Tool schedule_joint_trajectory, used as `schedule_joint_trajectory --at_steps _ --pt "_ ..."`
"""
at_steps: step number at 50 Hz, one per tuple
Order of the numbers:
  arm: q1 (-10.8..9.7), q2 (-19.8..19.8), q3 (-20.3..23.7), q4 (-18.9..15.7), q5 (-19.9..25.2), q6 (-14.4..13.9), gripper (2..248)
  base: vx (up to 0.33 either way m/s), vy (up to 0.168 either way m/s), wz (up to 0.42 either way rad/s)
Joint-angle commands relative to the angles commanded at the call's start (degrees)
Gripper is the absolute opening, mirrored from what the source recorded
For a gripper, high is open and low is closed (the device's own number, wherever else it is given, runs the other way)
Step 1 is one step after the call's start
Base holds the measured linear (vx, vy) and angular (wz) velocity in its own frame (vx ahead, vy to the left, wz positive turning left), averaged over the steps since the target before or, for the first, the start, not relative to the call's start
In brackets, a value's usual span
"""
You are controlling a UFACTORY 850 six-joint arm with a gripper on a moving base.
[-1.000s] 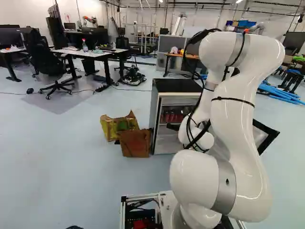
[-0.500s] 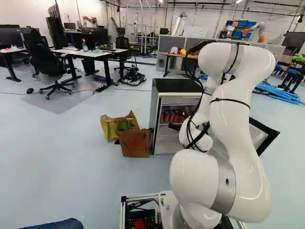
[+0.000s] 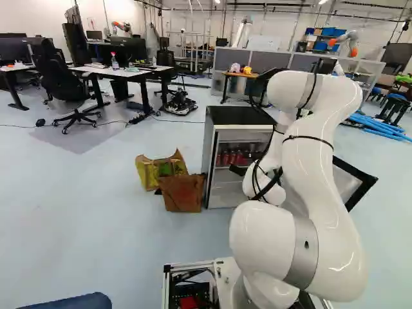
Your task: Grab a drink from the fridge
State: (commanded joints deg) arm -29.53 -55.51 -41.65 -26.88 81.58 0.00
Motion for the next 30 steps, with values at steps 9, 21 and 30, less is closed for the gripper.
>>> schedule_joint_trajectory --at_steps 9,21,30 --pt "-0.42 -2.50 -2.53 0.00 1.29 0.00 247 0.000 0.000 0.000" --pt "-0.95 -5.72 -5.90 0.00 1.29 0.00 247 0.000 0.000 0.000" --pt "-1.35 -8.24 -8.62 0.00 1.29 0.00 247 0.000 0.000 0.000"
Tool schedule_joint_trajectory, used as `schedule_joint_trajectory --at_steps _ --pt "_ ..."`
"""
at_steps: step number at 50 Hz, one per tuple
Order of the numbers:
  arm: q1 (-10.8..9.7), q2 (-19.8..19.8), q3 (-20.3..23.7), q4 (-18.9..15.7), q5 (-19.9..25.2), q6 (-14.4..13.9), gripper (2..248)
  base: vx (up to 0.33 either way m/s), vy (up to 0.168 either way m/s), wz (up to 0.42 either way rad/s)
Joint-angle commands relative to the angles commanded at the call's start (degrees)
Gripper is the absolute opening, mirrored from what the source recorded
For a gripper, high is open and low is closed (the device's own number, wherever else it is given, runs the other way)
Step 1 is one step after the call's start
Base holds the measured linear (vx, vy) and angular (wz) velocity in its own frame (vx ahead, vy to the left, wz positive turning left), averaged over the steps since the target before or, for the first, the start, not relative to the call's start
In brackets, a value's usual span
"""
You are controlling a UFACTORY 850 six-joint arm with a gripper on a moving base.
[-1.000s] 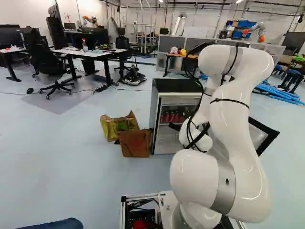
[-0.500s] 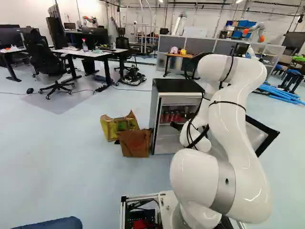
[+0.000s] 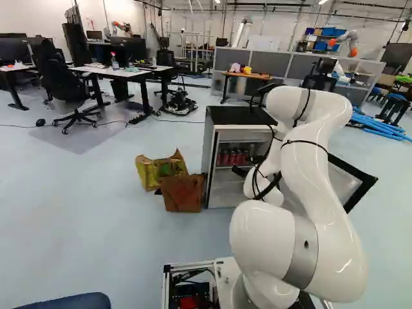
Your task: Grab a drink from the fridge
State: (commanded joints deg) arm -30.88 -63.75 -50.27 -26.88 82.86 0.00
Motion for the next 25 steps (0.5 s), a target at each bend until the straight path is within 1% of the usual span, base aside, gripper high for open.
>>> schedule_joint_trajectory --at_steps 15,25 --pt "-0.46 -4.02 -4.44 0.00 0.11 0.00 247 0.000 0.000 0.000" --pt "-0.31 -4.78 -6.10 0.00 0.22 0.00 247 0.000 0.000 0.000"
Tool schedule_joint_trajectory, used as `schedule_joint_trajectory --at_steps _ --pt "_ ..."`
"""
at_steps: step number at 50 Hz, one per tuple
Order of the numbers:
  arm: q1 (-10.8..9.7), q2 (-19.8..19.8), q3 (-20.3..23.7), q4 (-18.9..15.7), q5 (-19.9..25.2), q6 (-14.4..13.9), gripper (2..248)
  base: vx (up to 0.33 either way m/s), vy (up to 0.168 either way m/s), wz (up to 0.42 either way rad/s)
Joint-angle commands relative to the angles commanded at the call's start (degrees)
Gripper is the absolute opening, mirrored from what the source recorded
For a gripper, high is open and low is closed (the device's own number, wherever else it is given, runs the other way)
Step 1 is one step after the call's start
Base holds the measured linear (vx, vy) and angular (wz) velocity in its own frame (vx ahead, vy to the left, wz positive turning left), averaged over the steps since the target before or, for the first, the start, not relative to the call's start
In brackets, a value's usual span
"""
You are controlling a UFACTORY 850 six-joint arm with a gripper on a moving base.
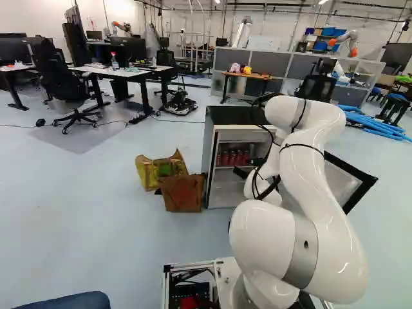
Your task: Grab a drink from the fridge
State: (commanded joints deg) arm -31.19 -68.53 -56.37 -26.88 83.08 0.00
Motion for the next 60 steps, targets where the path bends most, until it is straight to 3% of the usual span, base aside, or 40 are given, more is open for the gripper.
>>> schedule_joint_trajectory --at_steps 23,60 --pt "1.80 -1.41 -3.00 1.32 0.00 0.00 247 0.000 0.000 0.000" --pt "6.07 -2.77 -5.79 11.00 0.00 0.00 247 0.000 0.000 0.000"
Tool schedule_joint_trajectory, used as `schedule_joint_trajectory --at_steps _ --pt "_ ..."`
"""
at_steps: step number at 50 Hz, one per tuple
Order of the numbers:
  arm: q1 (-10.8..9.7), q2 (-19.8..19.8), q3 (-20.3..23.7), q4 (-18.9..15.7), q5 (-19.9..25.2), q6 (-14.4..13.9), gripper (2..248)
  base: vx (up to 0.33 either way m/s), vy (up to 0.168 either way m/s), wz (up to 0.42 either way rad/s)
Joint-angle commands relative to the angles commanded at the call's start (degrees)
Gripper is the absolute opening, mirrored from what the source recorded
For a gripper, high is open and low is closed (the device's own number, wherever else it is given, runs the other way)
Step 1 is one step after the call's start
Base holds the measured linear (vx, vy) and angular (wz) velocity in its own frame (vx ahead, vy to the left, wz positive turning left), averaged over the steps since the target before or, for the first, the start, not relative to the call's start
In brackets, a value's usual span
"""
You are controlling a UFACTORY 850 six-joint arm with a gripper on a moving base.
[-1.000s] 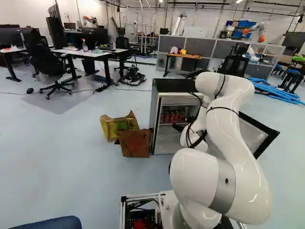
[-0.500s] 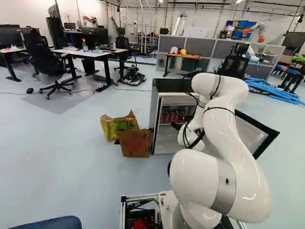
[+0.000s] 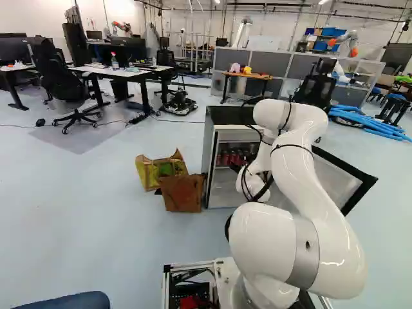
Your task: Grab a drink from the fridge
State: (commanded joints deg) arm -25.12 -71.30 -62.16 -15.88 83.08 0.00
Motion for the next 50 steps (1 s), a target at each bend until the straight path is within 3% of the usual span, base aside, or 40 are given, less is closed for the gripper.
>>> schedule_joint_trajectory --at_steps 31,50 --pt "2.68 -0.81 -1.62 10.39 0.00 0.00 247 0.000 0.000 0.000" --pt "3.23 -0.97 -1.93 14.44 0.00 0.00 247 0.000 0.000 0.000"
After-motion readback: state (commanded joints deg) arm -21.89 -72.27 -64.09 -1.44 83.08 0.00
